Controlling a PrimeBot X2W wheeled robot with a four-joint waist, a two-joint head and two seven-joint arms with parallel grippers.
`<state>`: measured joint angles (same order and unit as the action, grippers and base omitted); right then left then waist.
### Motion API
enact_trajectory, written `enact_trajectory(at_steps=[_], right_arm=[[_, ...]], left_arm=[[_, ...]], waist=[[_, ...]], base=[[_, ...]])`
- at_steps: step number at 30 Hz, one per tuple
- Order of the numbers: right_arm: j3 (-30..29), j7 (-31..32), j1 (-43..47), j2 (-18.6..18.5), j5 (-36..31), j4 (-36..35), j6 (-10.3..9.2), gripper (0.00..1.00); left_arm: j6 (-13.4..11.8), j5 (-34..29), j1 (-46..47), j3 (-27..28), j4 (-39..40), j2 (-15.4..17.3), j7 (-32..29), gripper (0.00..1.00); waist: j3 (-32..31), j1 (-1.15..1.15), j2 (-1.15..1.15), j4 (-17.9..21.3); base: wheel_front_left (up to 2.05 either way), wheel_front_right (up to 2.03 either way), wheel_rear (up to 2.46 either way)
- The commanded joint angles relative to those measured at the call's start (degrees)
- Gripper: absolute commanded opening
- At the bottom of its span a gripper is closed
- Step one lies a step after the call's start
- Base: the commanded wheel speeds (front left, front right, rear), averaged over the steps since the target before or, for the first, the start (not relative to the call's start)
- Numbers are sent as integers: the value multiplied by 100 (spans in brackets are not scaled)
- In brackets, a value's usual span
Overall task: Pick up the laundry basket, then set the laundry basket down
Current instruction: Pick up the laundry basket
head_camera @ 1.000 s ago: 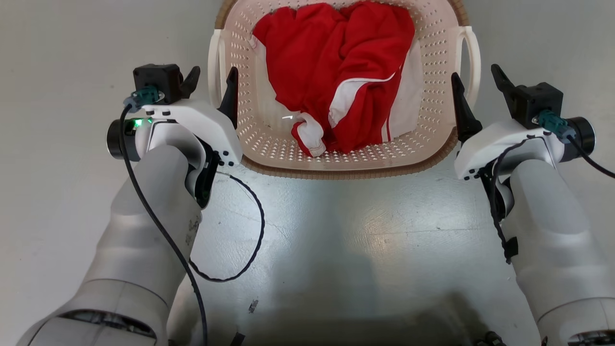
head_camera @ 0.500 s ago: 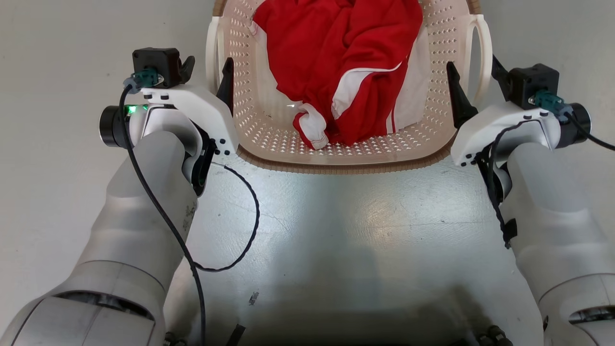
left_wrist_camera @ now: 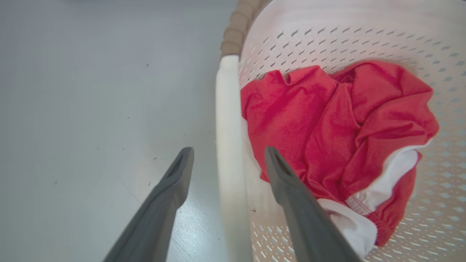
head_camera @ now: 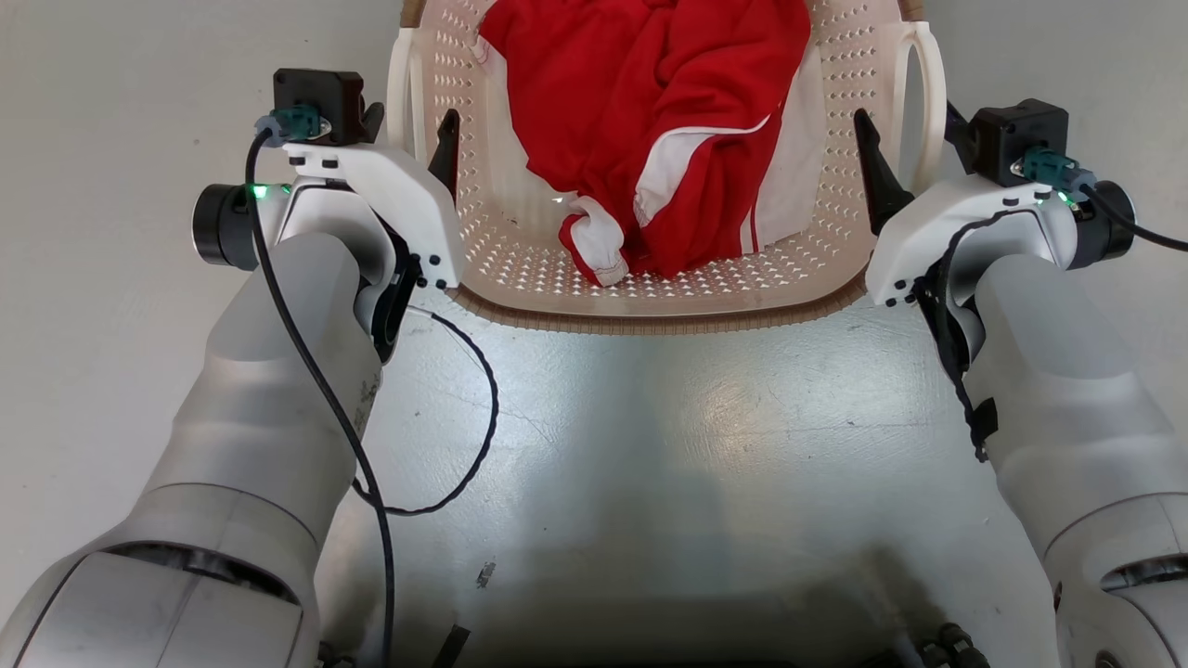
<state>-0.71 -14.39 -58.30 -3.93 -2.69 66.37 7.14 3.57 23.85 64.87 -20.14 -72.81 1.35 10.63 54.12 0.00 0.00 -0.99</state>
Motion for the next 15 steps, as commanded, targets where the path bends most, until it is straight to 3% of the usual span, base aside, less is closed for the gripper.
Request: enact_trajectory(at_steps=[1,15], right_arm=[[126,-61,94,105,66,50,35,100],[263,-61,17,105,99,203,35,100]], left_arm=[[-12,41,-60,20,9,154,-23,100],[-72,291,-22,-329,18,154,-159,100]], waist=[[-2,0,0,3],[21,0,0,24]], base=[[0,0,0],[0,0,0]])
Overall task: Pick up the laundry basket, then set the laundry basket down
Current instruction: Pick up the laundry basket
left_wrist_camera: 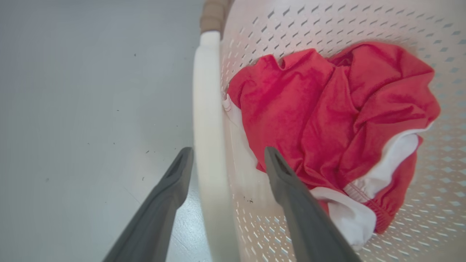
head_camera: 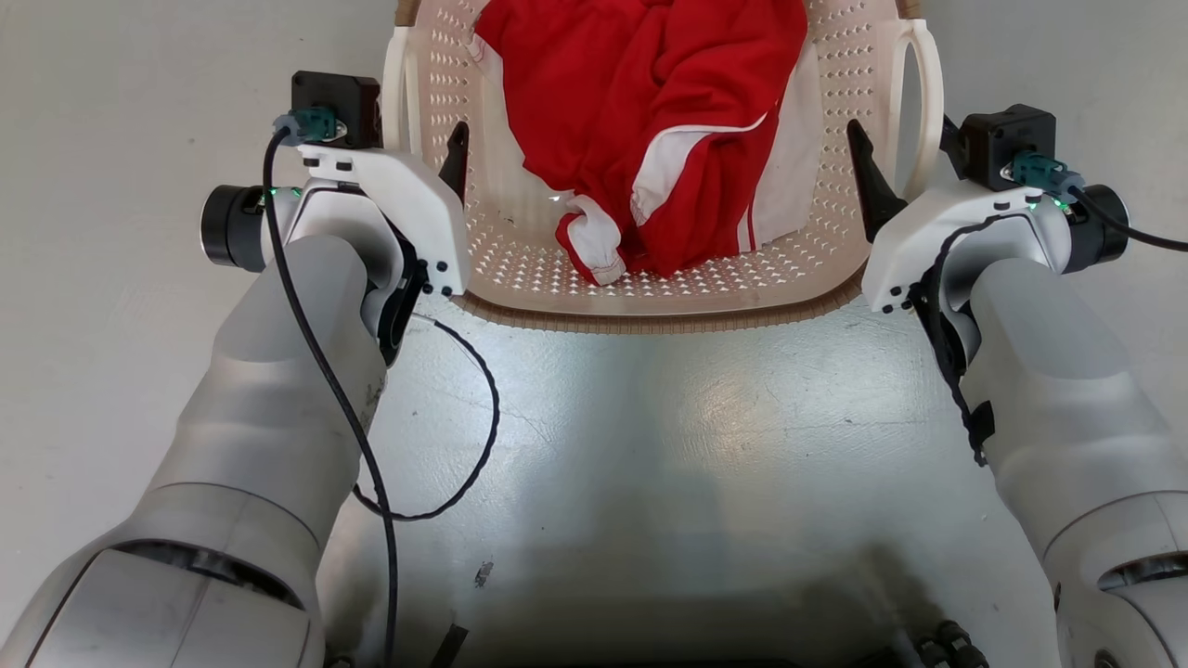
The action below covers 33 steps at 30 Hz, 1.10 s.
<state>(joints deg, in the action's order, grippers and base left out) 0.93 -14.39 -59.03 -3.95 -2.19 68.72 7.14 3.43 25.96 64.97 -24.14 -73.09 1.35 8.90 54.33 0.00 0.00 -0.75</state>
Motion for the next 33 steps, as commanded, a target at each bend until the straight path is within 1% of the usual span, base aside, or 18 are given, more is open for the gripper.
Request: enact_trajectory(at_steps=[1,14,15,16,17,20,27,33], right_arm=[[105,-61,92,107,50,-31,35,100],[175,-61,106,107,125,-86,35,100],[186,-61,110,107,162,-138,35,55],[196,-61,120,107,201,-203,35,0],[205,-61,135,107,216,-209,35,0],[188,-61,169,107,215,-250,35,0],[298,-55,320,107,228,-96,35,0],[607,113,380,107,420,65,35,0]], left_arm=[[-63,95,-26,48,45,154,11,100],[-114,238,12,-159,8,153,55,100],[-125,245,18,-193,1,153,61,38],[-126,211,23,-253,-5,153,14,0],[-127,167,27,-313,-10,153,-3,0],[-239,158,29,-342,-18,153,121,0],[-247,299,-99,-472,-16,153,71,0],[-231,477,-321,-600,-17,153,-130,0]], waist=[[1,0,0,1],[-10,0,0,7],[-12,0,0,6],[-12,0,0,4],[-14,0,0,3],[-36,0,0,5],[-229,0,0,-30],[-554,0,0,-43]], base=[[0,0,0],[0,0,0],[0,0,0],[0,0,0],[0,0,0],[0,0,0],[0,0,0],[0,0,0]])
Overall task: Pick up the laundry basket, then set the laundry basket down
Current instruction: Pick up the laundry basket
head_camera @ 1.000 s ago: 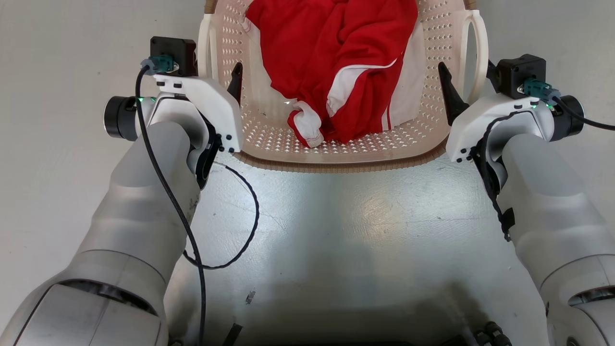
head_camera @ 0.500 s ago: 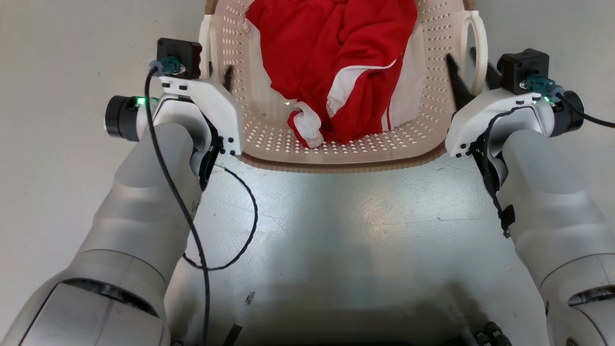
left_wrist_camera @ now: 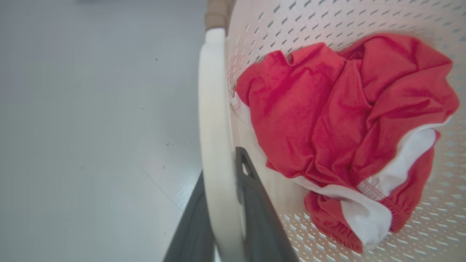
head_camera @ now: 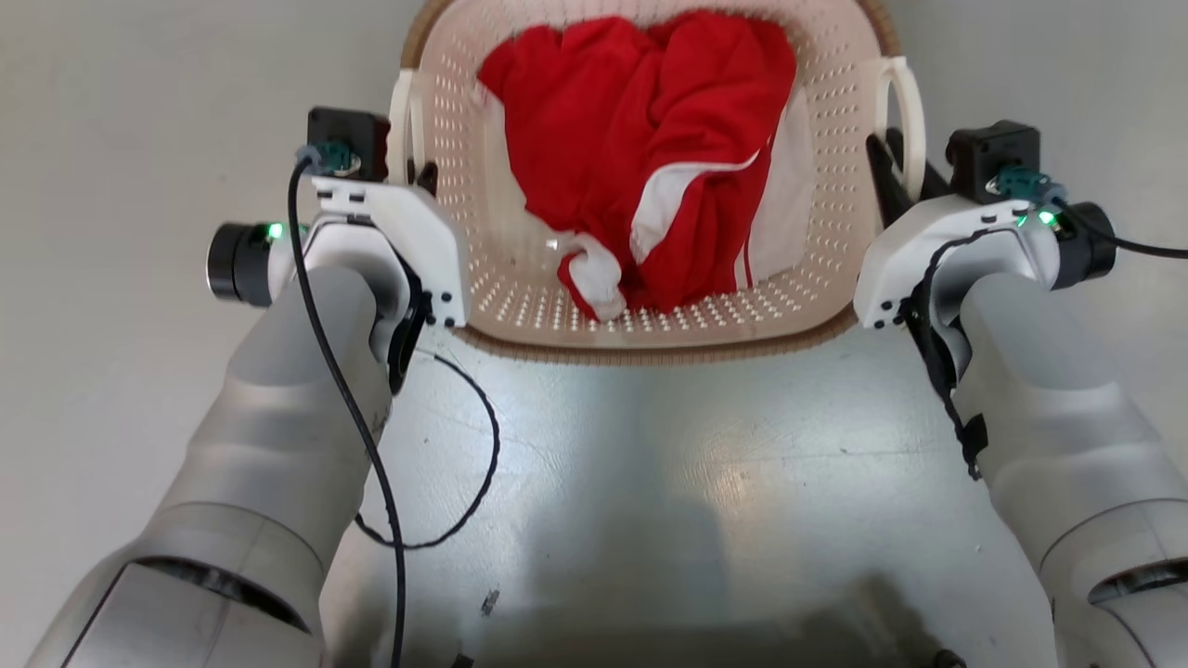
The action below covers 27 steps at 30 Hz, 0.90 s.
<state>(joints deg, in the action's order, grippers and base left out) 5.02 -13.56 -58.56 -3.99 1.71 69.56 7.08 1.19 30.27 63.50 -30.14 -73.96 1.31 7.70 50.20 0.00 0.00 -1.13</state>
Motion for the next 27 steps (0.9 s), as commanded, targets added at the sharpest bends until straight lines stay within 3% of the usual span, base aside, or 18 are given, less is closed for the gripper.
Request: enact_trajectory(at_steps=[1,9,27], right_arm=[[268,72,342,112,76,-9,41,0],[859,539,477,112,530,-3,41,0],[2223,1652,1185,112,1922,-239,41,0]], left_arm=[[-8,75,-214,-18,69,157,-38,0],[-31,247,-542,-124,51,157,-212,0],[124,478,-1593,-199,4,303,-951,0]], waist=[[-209,0,0,-5],[-850,0,0,48],[-3071,0,0,378]], base=[[0,0,0],[0,0,0],[0,0,0]])
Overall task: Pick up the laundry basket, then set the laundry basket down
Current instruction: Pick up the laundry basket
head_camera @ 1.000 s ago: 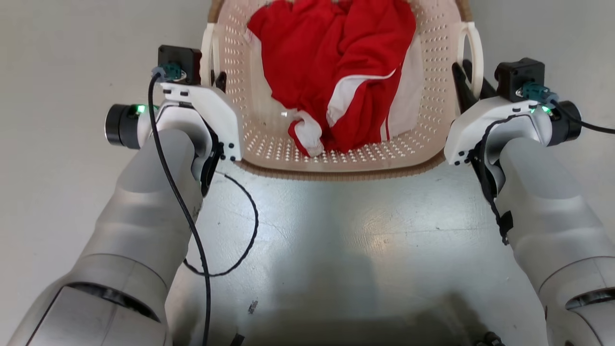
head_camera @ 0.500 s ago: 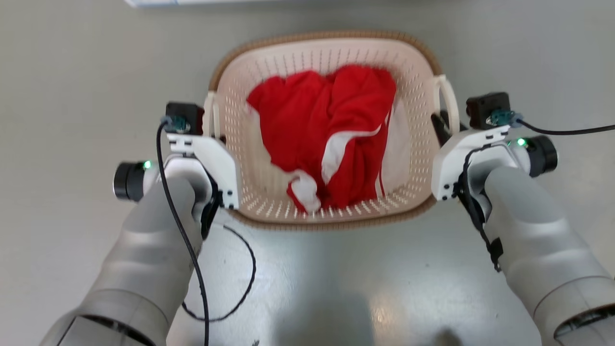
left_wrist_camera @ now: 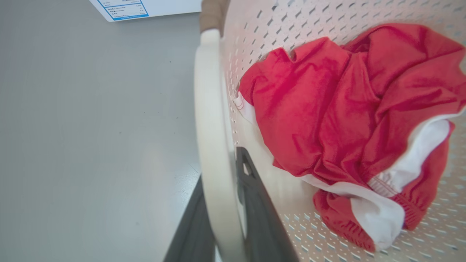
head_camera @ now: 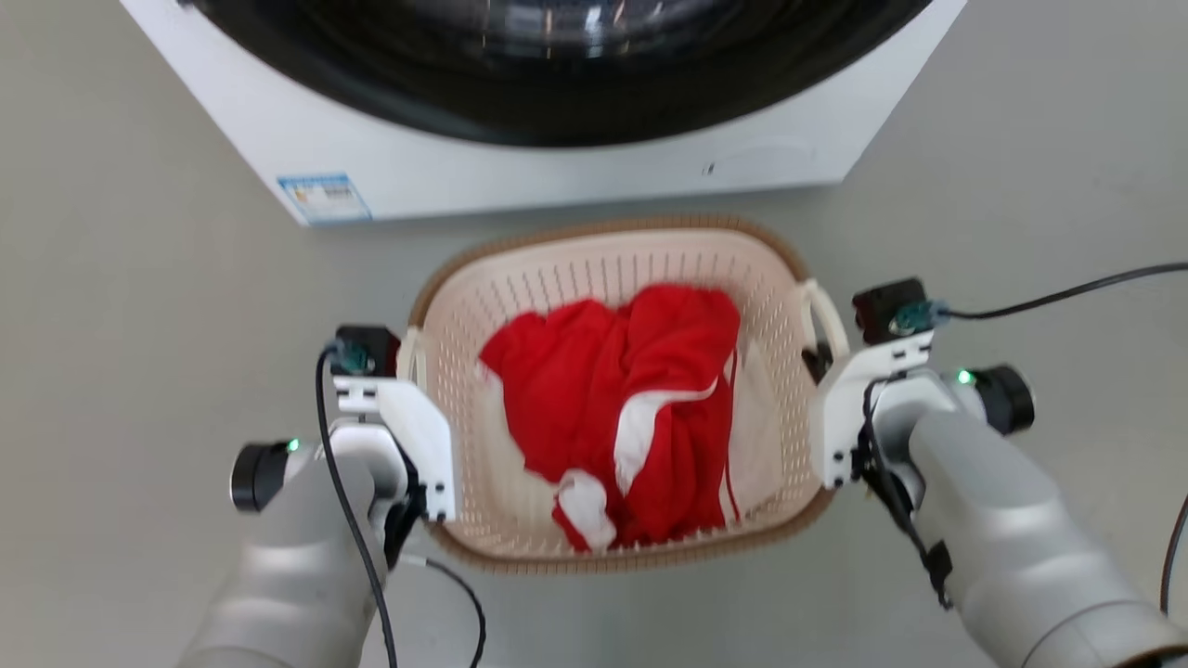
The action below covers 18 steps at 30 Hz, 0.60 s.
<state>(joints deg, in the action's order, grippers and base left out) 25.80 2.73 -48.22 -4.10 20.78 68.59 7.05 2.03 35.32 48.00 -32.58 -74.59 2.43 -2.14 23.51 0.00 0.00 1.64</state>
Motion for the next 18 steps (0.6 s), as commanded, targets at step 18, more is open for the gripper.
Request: enact_trajectory(at_steps=[18], right_arm=[[820,448,815,123,742,-119,44,0]], left_arm=[[99,2,-852,-199,65,177,-415,0]], waist=[[-1730,0,0,85]], base=[[0,0,0]])
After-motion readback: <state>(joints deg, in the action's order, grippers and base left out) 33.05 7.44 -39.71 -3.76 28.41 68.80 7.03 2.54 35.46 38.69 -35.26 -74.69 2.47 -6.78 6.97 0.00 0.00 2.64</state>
